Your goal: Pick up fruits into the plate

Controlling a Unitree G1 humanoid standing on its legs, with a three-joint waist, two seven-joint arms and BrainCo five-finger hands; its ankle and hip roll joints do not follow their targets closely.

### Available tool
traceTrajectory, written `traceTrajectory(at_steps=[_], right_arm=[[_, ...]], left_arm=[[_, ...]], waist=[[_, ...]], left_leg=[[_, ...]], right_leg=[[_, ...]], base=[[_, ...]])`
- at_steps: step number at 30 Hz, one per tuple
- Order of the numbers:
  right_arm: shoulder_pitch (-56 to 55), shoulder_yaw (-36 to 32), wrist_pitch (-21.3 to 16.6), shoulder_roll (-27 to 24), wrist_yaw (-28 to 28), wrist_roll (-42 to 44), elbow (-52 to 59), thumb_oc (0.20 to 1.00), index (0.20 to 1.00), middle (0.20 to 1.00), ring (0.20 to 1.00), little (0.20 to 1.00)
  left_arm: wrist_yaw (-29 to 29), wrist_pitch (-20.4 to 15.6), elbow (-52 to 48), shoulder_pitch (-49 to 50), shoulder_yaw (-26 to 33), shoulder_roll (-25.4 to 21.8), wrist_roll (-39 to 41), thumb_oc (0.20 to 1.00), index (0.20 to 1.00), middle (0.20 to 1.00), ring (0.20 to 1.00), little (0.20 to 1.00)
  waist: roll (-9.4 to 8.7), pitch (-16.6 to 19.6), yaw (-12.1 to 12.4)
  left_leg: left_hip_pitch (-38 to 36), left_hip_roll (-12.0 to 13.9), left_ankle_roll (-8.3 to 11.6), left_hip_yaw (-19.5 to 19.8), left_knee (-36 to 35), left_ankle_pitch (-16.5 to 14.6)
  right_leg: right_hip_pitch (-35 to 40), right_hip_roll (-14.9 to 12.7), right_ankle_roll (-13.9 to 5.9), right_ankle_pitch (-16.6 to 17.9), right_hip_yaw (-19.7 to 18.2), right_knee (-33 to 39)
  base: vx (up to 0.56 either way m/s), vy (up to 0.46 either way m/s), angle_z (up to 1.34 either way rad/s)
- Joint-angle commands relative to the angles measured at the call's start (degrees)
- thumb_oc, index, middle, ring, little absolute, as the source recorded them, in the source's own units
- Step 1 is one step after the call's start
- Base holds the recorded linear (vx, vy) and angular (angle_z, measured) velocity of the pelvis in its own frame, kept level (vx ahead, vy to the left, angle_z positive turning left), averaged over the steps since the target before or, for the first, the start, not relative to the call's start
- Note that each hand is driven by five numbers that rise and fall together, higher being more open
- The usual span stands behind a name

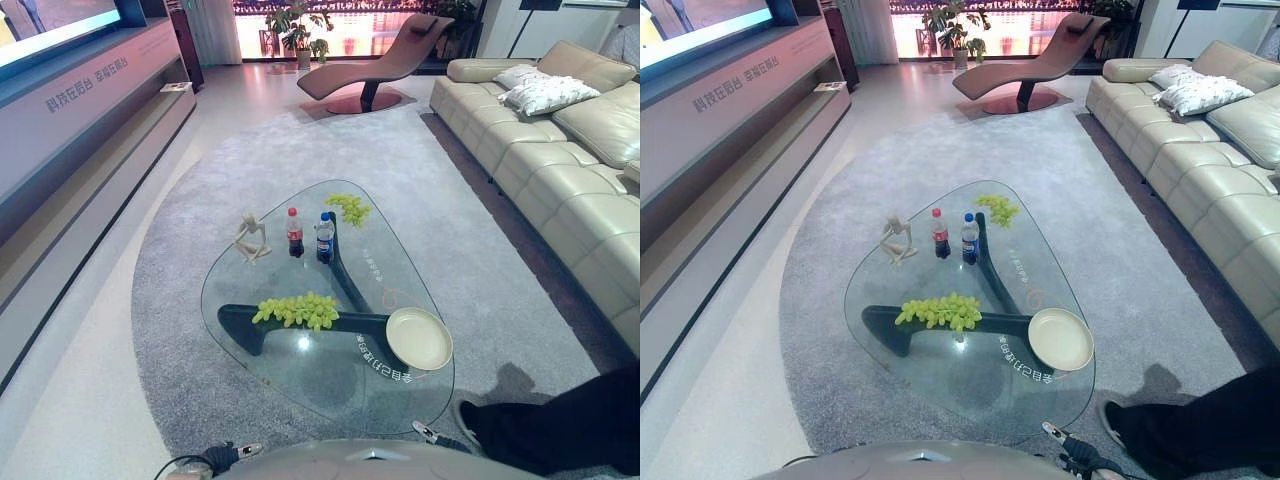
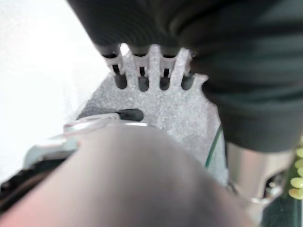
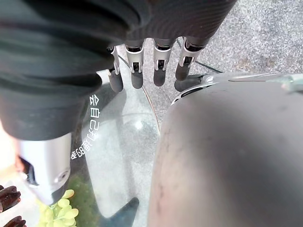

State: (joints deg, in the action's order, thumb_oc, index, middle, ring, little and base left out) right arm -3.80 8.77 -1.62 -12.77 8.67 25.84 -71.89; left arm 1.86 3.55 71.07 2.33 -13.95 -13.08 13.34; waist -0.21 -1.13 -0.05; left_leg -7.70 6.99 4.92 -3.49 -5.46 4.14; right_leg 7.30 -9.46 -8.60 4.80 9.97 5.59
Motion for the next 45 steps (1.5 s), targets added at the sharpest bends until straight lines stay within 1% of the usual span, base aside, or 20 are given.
traceTrajectory(at_steps=[1, 4, 5, 10, 16, 22, 26, 27, 32, 33, 35, 36, 37, 38, 39, 40, 42, 43, 44, 45], right_arm=[[5.7, -0.7, -1.5, 0.8, -0.1, 1.0, -2.9, 1.0, 1.0, 1.0, 1.0, 1.0], [5.7, -0.7, -1.2, 1.0, -0.1, 0.7, -2.6, 1.0, 1.0, 1.0, 1.0, 1.0], [5.6, -0.7, -1.3, 0.8, 0.2, 0.7, -2.7, 1.0, 1.0, 1.0, 1.0, 1.0], [5.7, -0.5, -1.6, 0.9, 0.3, 1.0, -3.3, 1.0, 1.0, 1.0, 1.0, 1.0], [5.6, 0.3, -1.4, 1.3, 0.0, 0.5, -3.1, 1.0, 1.0, 1.0, 1.0, 1.0], [6.3, 1.5, -0.8, 1.0, 0.0, 0.3, -2.3, 1.0, 1.0, 1.0, 1.0, 1.0], [7.5, 2.8, -0.4, 0.3, 0.0, 0.6, -1.4, 1.0, 1.0, 1.0, 1.0, 1.0], [8.4, 3.4, -0.4, -0.3, 0.0, 0.8, -0.9, 1.0, 1.0, 1.0, 1.0, 1.0], [10.4, 4.4, -0.6, -1.6, 0.3, 2.2, 0.0, 1.0, 1.0, 1.0, 1.0, 1.0], [11.2, 4.8, -0.6, -2.3, 0.6, 2.5, 0.9, 1.0, 1.0, 1.0, 1.0, 1.0], [11.9, 5.1, -0.7, -3.3, 0.9, 2.8, 1.7, 1.0, 1.0, 1.0, 1.0, 1.0], [12.2, 5.3, -0.8, -3.6, 1.0, 2.9, 2.0, 1.0, 1.0, 1.0, 1.0, 1.0], [14.3, 6.3, -1.2, -5.3, 1.5, 3.5, 3.3, 1.0, 1.0, 1.0, 1.0, 1.0], [14.5, 6.4, -1.3, -5.4, 1.5, 3.6, 3.4, 1.0, 1.0, 1.0, 1.0, 1.0], [16.1, 7.7, -1.6, -6.6, 1.7, 4.8, 4.7, 1.0, 1.0, 1.0, 1.0, 1.0], [16.4, 7.9, -1.7, -6.8, 1.8, 5.0, 5.0, 1.0, 1.0, 1.0, 1.0, 1.0], [18.2, 8.9, -2.0, -8.0, 1.5, 6.6, 8.0, 1.0, 1.0, 1.0, 1.0, 1.0], [18.4, 8.9, -1.9, -8.0, 1.5, 6.8, 8.2, 1.0, 1.0, 1.0, 1.0, 1.0], [19.4, 9.4, -2.0, -8.6, 1.1, 8.0, 9.9, 1.0, 1.0, 1.0, 1.0, 1.0], [19.9, 9.4, -2.1, -8.8, 1.1, 8.4, 10.4, 1.0, 1.0, 1.0, 1.0, 1.0]], left_arm=[[-2.7, -1.8, 1.4, -4.8, -0.8, 0.3, -2.7, 1.0, 1.0, 1.0, 1.0, 1.0], [-3.1, -2.4, 1.6, -4.7, 0.2, 0.4, -2.6, 1.0, 1.0, 1.0, 1.0, 1.0], [-3.5, -1.4, 1.8, -4.8, 0.4, 0.1, -2.7, 1.0, 1.0, 1.0, 1.0, 1.0], [-5.0, -0.4, 2.6, -4.9, 0.3, 0.2, -4.2, 1.0, 1.0, 1.0, 1.0, 1.0], [-6.1, 2.3, 3.3, -4.8, -0.1, 0.3, -7.3, 1.0, 1.0, 1.0, 1.0, 1.0], [-7.1, 3.0, 3.2, -5.9, -2.0, 0.1, -10.8, 1.0, 1.0, 1.0, 1.0, 1.0], [-8.7, 2.1, 2.5, -7.9, -3.8, -0.2, -11.5, 1.0, 1.0, 1.0, 1.0, 1.0], [-10.6, 1.2, 1.8, -9.2, -4.7, -0.4, -11.5, 1.0, 1.0, 1.0, 1.0, 1.0], [-15.0, -1.4, 0.0, -12.5, -6.8, -1.2, -13.5, 1.0, 1.0, 1.0, 1.0, 1.0], [-17.1, -3.4, -1.8, -13.9, -7.4, -1.8, -14.4, 1.0, 1.0, 1.0, 1.0, 1.0], [-17.6, -3.8, -4.1, -15.4, -7.8, -2.6, -14.2, 1.0, 1.0, 1.0, 1.0, 1.0], [-17.9, -3.6, -4.9, -16.0, -8.1, -2.9, -13.9, 1.0, 1.0, 1.0, 1.0, 1.0], [-20.9, -3.3, -8.4, -19.3, -10.2, -4.5, -14.4, 1.0, 1.0, 1.0, 1.0, 1.0], [-21.0, -3.3, -8.6, -19.6, -10.3, -4.6, -14.5, 1.0, 1.0, 1.0, 1.0, 1.0], [-22.4, -2.7, -10.5, -22.8, -11.9, -6.8, -14.4, 1.0, 1.0, 1.0, 1.0, 1.0], [-22.8, -2.6, -10.8, -23.6, -12.2, -7.4, -14.3, 1.0, 1.0, 1.0, 1.0, 1.0], [-22.7, -1.2, -14.1, -29.1, -13.1, -12.4, -15.2, 1.0, 1.0, 1.0, 1.0, 1.0], [-22.6, -1.0, -14.3, -29.4, -13.2, -12.7, -15.3, 1.0, 1.0, 1.0, 1.0, 1.0], [-22.1, 0.0, -16.3, -33.0, -13.7, -15.7, -16.7, 1.0, 1.0, 1.0, 1.0, 1.0], [-22.4, 0.7, -17.0, -34.6, -13.9, -16.6, -17.5, 1.0, 1.0, 1.0, 1.0, 1.0]], waist=[[-0.09, -5.3, 1.0], [-0.27, -5.4, 1.0], [-0.33, -5.4, 1.0], [-0.47, -5.6, 1.2], [-0.52, -6.0, 0.8], [-0.47, -7.3, 0.4], [-0.17, -8.9, -0.1], [0.12, -9.9, -0.3], [0.75, -12.6, -0.7], [1.08, -13.8, -1.1], [1.42, -15.0, -1.5], [1.55, -15.4, -1.6], [2.12, -17.9, -2.1], [2.15, -18.1, -2.2], [2.4, -20.1, -2.6], [2.43, -20.5, -2.7], [2.67, -23.3, -3.2], [2.67, -23.5, -3.2], [2.68, -25.2, -3.4], [2.65, -25.8, -3.5]], left_leg=[[-4.3, -2.4, -1.76, -3.3, 0.5, -7.4], [-4.3, -2.3, -1.69, -3.4, 0.5, -7.4], [-4.4, -2.3, -1.66, -3.5, 0.5, -7.4], [-4.2, -2.2, -1.73, -3.2, 0.5, -7.4], [-4.1, -2.2, -1.8, -3.2, 0.5, -7.3], [-3.5, -1.9, -1.76, -3.6, 0.5, -7.1], [-2.0, -1.6, -1.68, -3.7, 0.8, -6.6], [-1.0, -1.6, -1.7, -3.6, 1.1, -6.5], [1.3, -1.7, -1.72, -2.7, 1.6, -5.9], [2.2, -1.9, -1.71, -2.2, 1.8, -5.7], [3.1, -2.0, -1.66, -1.9, 2.3, -5.6], [3.5, -2.0, -1.67, -1.9, 2.5, -5.5], [5.9, -2.3, -1.67, -1.4, 3.5, -5.1], [6.1, -2.3, -1.67, -1.4, 3.6, -5.1], [7.7, -2.6, -1.67, -1.0, 4.1, -4.6], [8.1, -2.7, -1.67, -0.9, 4.2, -4.5], [10.3, -3.0, -1.55, -0.6, 4.6, -3.9], [10.4, -3.0, -1.55, -0.5, 4.6, -3.9], [12.0, -3.2, -1.54, -0.4, 5.1, -3.7], [12.6, -3.3, -1.51, -0.3, 5.3, -3.6]], right_leg=[[2.9, -0.9, 0.69, -3.5, 0.1, -1.9], [2.9, -0.8, 0.66, -3.5, -0.2, -2.0], [2.9, -0.8, 0.68, -3.6, -0.1, -2.0], [2.7, -0.7, 0.75, -3.5, -0.1, -2.0], [2.3, -0.7, 0.74, -3.5, -0.7, -2.2], [0.9, -0.6, 0.67, -3.6, -1.4, -2.8], [-1.3, -0.6, 0.74, -3.4, -2.1, -3.5], [-2.7, -0.6, 0.83, -3.4, -2.4, -3.9], [-5.6, -0.1, 1.14, -3.2, -3.7, -4.7], [-6.8, 0.1, 1.25, -3.2, -4.4, -5.2], [-8.0, 0.1, 1.42, -3.3, -4.7, -5.9], [-8.4, 0.2, 1.48, -3.3, -4.8, -6.1], [-11.1, 0.3, 1.73, -3.2, -5.6, -7.5], [-11.3, 0.3, 1.74, -3.2, -5.7, -7.6], [-13.1, 0.5, 1.98, -3.1, -6.3, -8.4], [-13.5, 0.6, 2.03, -3.1, -6.5, -8.6], [-15.8, 0.8, 2.24, -2.9, -6.9, -9.4], [-16.0, 0.8, 2.25, -2.9, -7.0, -9.5], [-17.8, 0.8, 2.38, -2.8, -7.1, -10.3], [-18.6, 0.9, 2.4, -2.7, -7.2, -10.6]], base=[[0.0, 0.0, 0.0], [0.0, 0.0, 0.0], [0.0, 0.0, 0.0], [0.01, -0.001, 0.0], [0.03, -0.003, 0.0], [0.02, -0.001, -0.03], [-0.01, 0.011, -0.08], [-0.02, 0.027, -0.09], [-0.01, 0.02, -0.04], [-0.01, 0.063, -0.01], [-0.02, 0.06, -0.04], [-0.09, 0.092, -0.1], [-0.09, 0.089, -0.11], [-0.15, 0.126, -0.12], [-0.07, 0.063, -0.11], [-0.11, 0.087, -0.09], [-0.09, 0.052, -0.04], [-0.09, 0.033, -0.04], [-0.07, 0.017, -0.04], [-0.09, 0.009, -0.04]])
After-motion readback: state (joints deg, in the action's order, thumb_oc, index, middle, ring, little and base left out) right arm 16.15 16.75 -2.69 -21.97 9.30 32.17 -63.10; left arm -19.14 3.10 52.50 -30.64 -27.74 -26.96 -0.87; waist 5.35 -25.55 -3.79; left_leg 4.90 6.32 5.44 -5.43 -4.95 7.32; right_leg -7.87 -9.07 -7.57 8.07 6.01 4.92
